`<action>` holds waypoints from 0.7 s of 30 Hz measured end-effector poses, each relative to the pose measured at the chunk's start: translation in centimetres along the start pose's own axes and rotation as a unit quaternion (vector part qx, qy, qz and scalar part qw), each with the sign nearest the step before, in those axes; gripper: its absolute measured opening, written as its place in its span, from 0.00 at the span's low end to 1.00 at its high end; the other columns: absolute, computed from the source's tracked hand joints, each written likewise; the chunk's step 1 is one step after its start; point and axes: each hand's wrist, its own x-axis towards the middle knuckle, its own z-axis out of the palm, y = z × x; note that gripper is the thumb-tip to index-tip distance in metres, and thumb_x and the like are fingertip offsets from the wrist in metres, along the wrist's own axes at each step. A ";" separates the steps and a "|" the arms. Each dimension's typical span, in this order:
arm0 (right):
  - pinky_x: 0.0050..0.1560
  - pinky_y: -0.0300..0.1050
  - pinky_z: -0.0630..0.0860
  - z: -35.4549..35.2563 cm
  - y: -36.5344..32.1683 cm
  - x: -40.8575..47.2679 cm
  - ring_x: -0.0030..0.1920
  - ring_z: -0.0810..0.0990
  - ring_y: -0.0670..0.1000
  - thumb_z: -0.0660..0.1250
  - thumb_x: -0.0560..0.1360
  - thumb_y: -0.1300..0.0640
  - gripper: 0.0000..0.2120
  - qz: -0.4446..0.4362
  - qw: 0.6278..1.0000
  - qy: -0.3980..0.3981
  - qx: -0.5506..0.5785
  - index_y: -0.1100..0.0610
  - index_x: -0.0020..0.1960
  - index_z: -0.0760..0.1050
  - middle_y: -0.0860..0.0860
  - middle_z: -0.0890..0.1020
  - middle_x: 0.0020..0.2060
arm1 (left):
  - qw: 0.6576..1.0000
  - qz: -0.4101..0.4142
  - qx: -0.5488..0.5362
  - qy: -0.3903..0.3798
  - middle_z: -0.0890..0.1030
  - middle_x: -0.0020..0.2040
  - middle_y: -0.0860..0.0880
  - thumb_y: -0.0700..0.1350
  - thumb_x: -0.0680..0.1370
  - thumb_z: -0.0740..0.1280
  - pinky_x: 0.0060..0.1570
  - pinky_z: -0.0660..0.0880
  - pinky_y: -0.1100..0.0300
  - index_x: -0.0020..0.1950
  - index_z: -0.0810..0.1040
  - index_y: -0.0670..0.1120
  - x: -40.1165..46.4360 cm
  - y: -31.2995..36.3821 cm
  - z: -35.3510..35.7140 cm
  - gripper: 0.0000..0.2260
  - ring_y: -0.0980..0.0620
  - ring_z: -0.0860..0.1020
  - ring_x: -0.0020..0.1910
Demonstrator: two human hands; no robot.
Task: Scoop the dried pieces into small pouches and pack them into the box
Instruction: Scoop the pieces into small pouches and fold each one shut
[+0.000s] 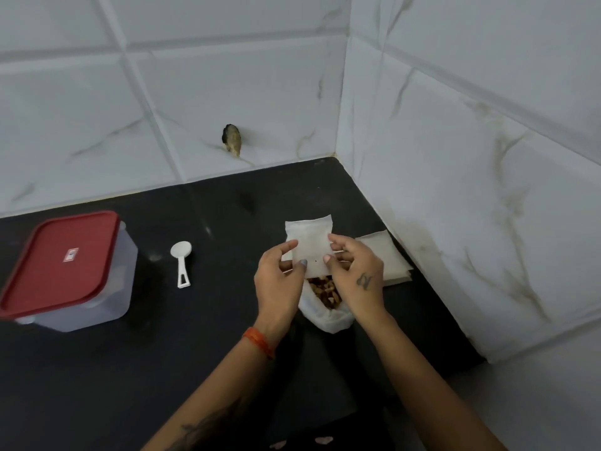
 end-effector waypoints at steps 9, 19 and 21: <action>0.51 0.38 0.74 7.2 -2.1 -4.6 0.48 0.80 0.51 0.67 0.72 0.66 0.14 -0.115 0.986 -0.071 -0.101 0.60 0.58 0.79 0.54 0.83 0.47 | 0.994 -0.018 0.085 0.062 0.77 0.58 0.48 0.37 0.75 0.68 0.41 0.73 0.73 0.63 0.75 0.46 -1.5 -4.7 -7.5 0.16 0.59 0.78 0.46; 0.51 0.44 0.74 10.4 -1.9 -7.4 0.51 0.76 0.54 0.64 0.74 0.63 0.12 -0.098 0.951 -0.186 -0.228 0.60 0.57 0.78 0.56 0.80 0.50 | 0.975 -0.016 0.219 0.012 0.75 0.60 0.48 0.40 0.75 0.69 0.43 0.69 0.75 0.63 0.75 0.42 -2.2 -8.4 -9.9 0.17 0.60 0.74 0.41; 0.53 0.42 0.73 10.3 -2.1 -7.5 0.53 0.75 0.53 0.63 0.76 0.61 0.13 -0.088 0.945 -0.194 -0.247 0.59 0.59 0.77 0.55 0.78 0.53 | 0.974 -0.009 0.225 0.002 0.74 0.60 0.49 0.41 0.74 0.70 0.46 0.68 0.73 0.63 0.76 0.43 -2.3 -8.7 -10.1 0.17 0.59 0.74 0.44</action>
